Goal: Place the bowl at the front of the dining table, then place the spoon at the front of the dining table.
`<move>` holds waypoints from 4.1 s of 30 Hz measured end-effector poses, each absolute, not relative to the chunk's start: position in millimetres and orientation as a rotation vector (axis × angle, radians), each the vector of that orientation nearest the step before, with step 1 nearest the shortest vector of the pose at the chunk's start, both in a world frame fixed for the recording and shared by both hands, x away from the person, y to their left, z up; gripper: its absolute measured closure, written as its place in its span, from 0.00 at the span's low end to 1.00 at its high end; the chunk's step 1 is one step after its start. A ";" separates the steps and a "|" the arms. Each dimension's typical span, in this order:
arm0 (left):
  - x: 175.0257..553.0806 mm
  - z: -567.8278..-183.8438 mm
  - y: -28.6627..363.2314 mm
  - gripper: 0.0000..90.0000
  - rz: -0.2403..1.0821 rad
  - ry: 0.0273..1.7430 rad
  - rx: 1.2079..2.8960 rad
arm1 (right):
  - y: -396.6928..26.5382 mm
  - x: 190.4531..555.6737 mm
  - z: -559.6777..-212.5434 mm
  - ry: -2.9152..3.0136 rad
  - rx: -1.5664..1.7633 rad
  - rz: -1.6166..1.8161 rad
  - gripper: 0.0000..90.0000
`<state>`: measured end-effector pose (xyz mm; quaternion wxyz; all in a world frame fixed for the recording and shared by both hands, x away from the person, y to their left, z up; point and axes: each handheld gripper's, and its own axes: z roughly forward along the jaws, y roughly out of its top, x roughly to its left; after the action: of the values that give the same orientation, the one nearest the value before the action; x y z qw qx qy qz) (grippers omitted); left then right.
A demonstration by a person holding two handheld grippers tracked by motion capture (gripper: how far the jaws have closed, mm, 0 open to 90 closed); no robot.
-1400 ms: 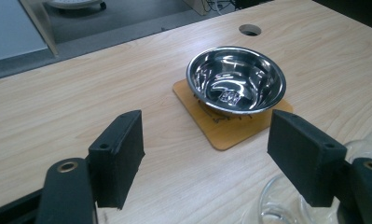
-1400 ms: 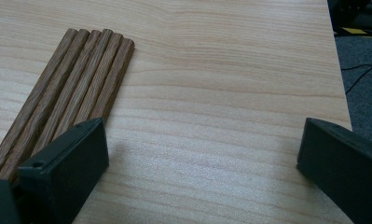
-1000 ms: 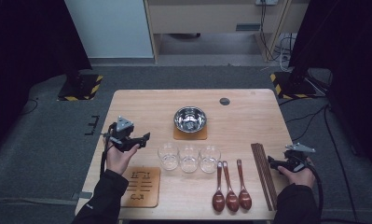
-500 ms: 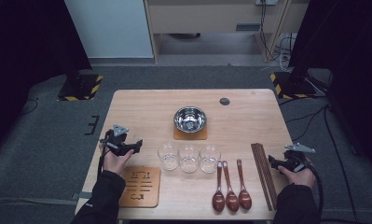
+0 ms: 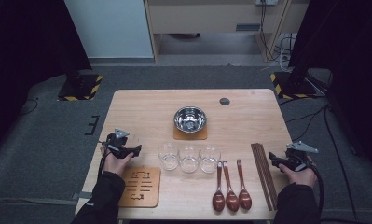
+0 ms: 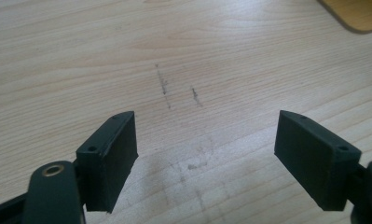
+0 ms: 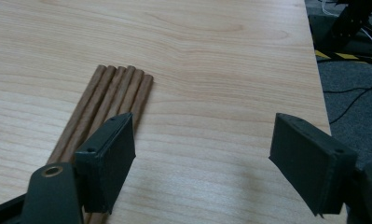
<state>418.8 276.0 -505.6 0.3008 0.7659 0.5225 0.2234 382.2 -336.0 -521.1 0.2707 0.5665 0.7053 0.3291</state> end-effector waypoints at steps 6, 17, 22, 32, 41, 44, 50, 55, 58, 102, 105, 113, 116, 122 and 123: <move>419.9 -515.3 279.3 0.23 0.581 1.412 2.059 | -328.5 381.3 -513.3 1.909 1.483 0.911 0.24; 421.0 -525.7 284.7 0.20 0.541 1.439 2.059 | -319.4 378.5 -495.9 1.891 1.408 0.974 0.25; 419.7 -529.4 288.0 0.15 0.553 1.432 2.029 | -313.8 377.0 -488.8 1.891 1.380 1.004 0.25; 416.6 -535.9 292.3 0.09 0.586 1.396 1.987 | -304.9 370.7 -468.2 1.868 1.322 1.093 0.26; 418.5 -536.8 292.6 0.00 0.586 1.441 1.987 | -298.1 365.4 -461.5 1.885 1.295 1.121 0.27; 418.5 -536.8 292.5 0.00 0.587 1.442 1.987 | -293.7 364.2 -459.1 1.896 1.278 1.135 0.27; 418.5 -536.8 292.5 0.00 0.588 1.442 1.987 | -279.9 361.4 -456.2 1.936 1.238 1.156 0.27; 418.4 -536.8 292.3 0.00 0.588 1.445 1.986 | -266.8 360.3 -455.8 1.970 1.208 1.168 0.27; 418.4 -536.7 292.4 0.00 0.588 1.445 1.986 | -259.1 358.3 -455.5 1.988 1.195 1.183 0.27; 418.1 -536.7 292.1 0.00 0.590 1.448 1.984 | -228.2 331.0 -492.9 2.270 1.196 1.052 0.39; 418.1 -536.8 292.1 0.00 0.590 1.448 1.984 | -227.7 328.7 -495.8 2.280 1.197 1.049 0.41; 418.2 -536.8 292.1 0.00 0.590 1.449 1.983 | -229.9 324.0 -503.3 2.306 1.227 1.027 0.46; 418.2 -536.8 292.0 0.00 0.590 1.449 1.983 | -228.5 323.0 -504.5 2.316 1.231 1.024 0.48; 418.1 -536.7 292.1 0.00 0.589 1.448 1.984 | -227.4 324.2 -507.8 2.334 1.232 1.001 0.50; 418.1 -536.7 292.1 0.00 0.589 1.448 1.984 | -227.3 324.3 -508.3 2.334 1.236 0.994 0.51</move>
<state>418.1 292.1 -536.7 0.3028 0.7486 0.5463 0.2224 324.3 -227.3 -508.3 0.1589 0.4325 0.8165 0.3478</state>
